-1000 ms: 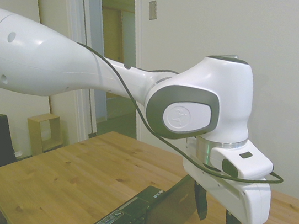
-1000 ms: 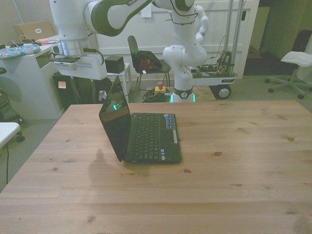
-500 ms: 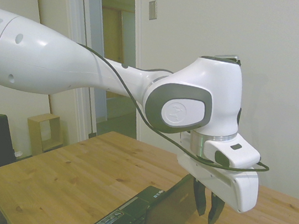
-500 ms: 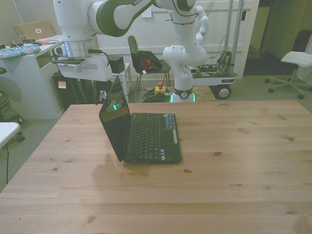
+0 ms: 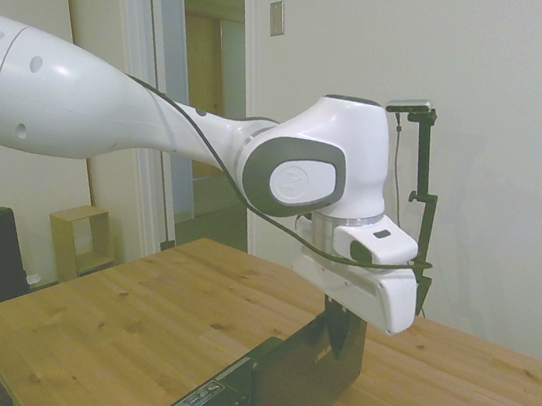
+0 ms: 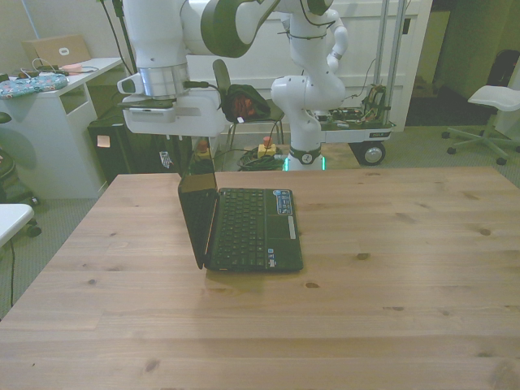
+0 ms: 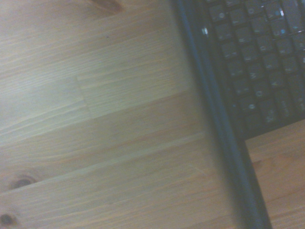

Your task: Close the laptop

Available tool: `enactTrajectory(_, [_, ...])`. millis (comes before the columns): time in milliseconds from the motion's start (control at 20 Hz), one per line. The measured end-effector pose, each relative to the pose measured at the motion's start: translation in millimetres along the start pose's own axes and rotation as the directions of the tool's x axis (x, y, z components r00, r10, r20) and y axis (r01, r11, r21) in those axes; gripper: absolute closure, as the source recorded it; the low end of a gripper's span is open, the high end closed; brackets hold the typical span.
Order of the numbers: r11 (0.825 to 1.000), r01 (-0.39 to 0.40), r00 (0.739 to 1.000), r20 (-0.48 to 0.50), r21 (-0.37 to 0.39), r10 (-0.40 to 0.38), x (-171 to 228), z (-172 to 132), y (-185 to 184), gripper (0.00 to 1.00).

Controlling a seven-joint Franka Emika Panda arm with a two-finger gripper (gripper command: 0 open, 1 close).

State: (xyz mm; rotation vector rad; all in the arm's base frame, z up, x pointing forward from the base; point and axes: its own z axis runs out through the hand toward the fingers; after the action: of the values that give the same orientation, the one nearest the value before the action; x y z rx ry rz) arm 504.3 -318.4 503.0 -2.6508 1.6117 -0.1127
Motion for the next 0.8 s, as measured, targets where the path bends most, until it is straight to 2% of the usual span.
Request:
enactTrajectory(350, [0.998, 0.067, 0.998, 0.015, -0.014, -0.067, -72, 1, -43, 1.00])
enactTrajectory(800, [0.996, 0.073, 0.996, 0.060, -0.048, -0.070, -94, 78, -42, 1.00])
